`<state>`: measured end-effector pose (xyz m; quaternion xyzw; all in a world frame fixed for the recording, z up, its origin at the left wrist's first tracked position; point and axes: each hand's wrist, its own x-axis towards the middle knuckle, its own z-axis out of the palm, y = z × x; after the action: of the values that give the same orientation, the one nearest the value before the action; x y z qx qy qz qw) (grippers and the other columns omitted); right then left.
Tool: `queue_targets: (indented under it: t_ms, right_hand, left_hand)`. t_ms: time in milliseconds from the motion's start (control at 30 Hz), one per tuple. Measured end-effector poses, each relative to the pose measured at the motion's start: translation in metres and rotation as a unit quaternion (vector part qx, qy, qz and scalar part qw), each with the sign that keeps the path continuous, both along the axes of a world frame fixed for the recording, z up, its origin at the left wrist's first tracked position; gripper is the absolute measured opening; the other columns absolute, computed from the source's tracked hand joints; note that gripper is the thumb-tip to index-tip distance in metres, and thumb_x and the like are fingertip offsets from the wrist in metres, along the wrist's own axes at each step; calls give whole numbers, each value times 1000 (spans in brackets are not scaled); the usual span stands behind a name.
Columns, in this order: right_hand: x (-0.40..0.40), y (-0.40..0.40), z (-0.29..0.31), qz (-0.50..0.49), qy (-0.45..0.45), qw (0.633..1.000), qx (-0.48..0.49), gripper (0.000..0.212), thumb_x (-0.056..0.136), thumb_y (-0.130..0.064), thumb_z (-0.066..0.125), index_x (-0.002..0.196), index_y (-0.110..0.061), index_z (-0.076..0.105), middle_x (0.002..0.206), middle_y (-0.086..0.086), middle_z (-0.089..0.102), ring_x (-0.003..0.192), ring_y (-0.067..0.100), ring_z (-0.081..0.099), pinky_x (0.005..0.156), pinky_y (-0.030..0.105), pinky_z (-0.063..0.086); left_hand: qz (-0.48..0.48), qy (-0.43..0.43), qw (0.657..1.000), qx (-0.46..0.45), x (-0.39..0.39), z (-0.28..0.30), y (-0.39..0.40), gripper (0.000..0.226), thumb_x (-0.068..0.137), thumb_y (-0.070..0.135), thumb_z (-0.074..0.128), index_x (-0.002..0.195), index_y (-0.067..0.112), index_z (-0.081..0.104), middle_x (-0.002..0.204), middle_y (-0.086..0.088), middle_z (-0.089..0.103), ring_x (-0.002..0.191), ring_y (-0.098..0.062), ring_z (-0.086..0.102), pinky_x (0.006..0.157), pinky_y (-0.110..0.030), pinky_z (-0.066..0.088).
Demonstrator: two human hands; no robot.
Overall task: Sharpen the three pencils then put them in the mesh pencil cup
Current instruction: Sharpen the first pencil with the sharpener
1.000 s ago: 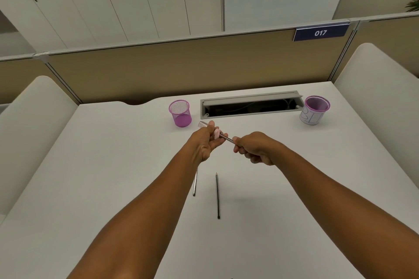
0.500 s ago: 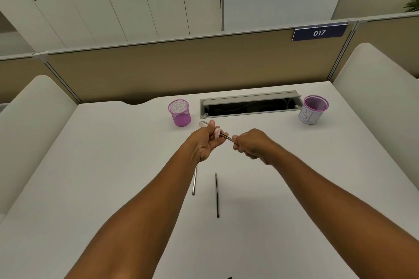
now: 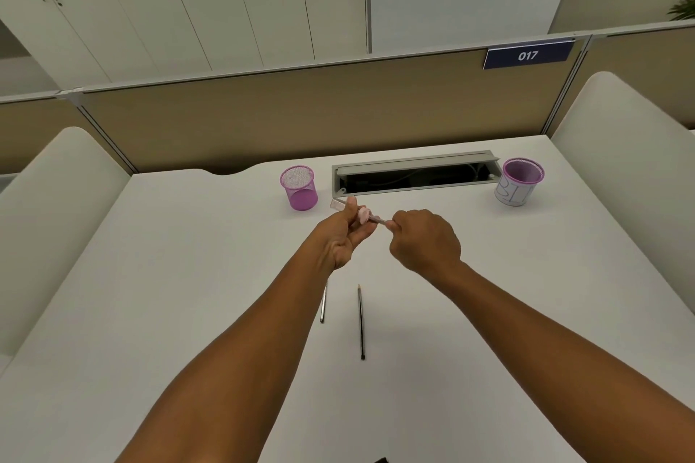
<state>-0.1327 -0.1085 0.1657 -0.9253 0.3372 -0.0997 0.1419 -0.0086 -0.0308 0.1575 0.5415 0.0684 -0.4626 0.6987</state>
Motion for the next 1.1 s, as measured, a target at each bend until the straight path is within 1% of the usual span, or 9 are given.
queue_targets:
  t_ms: [67, 167, 233, 467, 533, 633, 767, 933, 1100]
  right_hand:
    - [6, -4, 10, -48, 4, 984, 173, 31, 98, -30, 48, 81, -9, 63, 69, 1, 54, 59, 16, 48, 49, 23, 29]
    - [7, -15, 23, -136, -39, 848, 511, 34, 99, -28, 48, 80, -5, 65, 62, 2, 51, 49, 11, 36, 44, 21, 27]
    - [4, -20, 28, -143, -34, 806, 573, 35, 101, -28, 46, 83, -4, 65, 58, 1, 48, 46, 9, 31, 40, 19, 24]
    - [-3, -12, 21, -28, -4, 950, 311, 30, 95, -39, 55, 99, -10, 58, 89, 7, 64, 70, 17, 55, 59, 27, 43]
    - [-7, -8, 14, -10, 22, 988, 150, 26, 96, -41, 52, 98, -15, 57, 89, 3, 61, 77, 19, 56, 63, 28, 41]
    - [-12, 5, 2, 2, -16, 1000, -6, 26, 100, -35, 42, 85, -15, 52, 82, 0, 54, 64, 16, 47, 54, 27, 30]
    - [-12, 8, -1, -42, -17, 998, 47, 32, 100, -33, 42, 75, -15, 51, 64, -5, 46, 54, 12, 43, 48, 24, 26]
    - [-3, -6, 16, -120, -26, 903, 412, 36, 98, -30, 46, 81, -6, 68, 80, 7, 60, 65, 17, 47, 55, 26, 36]
    - [-4, -1, 5, -41, -41, 961, 270, 34, 98, -37, 48, 89, -6, 60, 82, 5, 59, 69, 16, 50, 58, 26, 38]
  left_hand:
    - [-6, -1, 1000, -11, 1, -1, 1, 38, 92, 29, 58, 113, -3, 59, 95, -18, 68, 83, -30, 70, 80, -37, 56]
    - [-15, -5, 999, -28, 0, 0, 2, 32, 93, 28, 57, 104, -2, 61, 90, -18, 68, 82, -29, 70, 83, -38, 55]
    - [-16, -5, 999, -38, -1, 1, 2, 29, 94, 27, 56, 99, -1, 61, 89, -18, 68, 81, -29, 69, 81, -37, 55]
    - [15, -8, 1000, -23, -1, 2, 4, 31, 94, 26, 57, 107, -2, 59, 90, -19, 67, 80, -29, 68, 80, -38, 56]
    - [24, -8, 1000, -18, -1, 0, 4, 34, 94, 26, 57, 112, -2, 59, 91, -19, 67, 80, -29, 69, 81, -38, 56]
    - [30, 0, 999, -23, -5, -1, 3, 37, 93, 27, 57, 116, -3, 58, 92, -19, 67, 79, -29, 69, 83, -39, 55]
    - [20, 6, 1000, -23, -6, 1, 5, 40, 93, 26, 58, 120, -4, 56, 97, -20, 67, 82, -31, 69, 82, -41, 56]
    - [2, -6, 1000, -21, -3, 2, 7, 30, 95, 25, 55, 108, -2, 58, 95, -20, 66, 82, -30, 68, 78, -38, 56]
    - [11, -20, 1000, -12, 0, 5, 4, 27, 96, 25, 55, 100, -1, 58, 91, -19, 65, 80, -29, 67, 84, -41, 55]
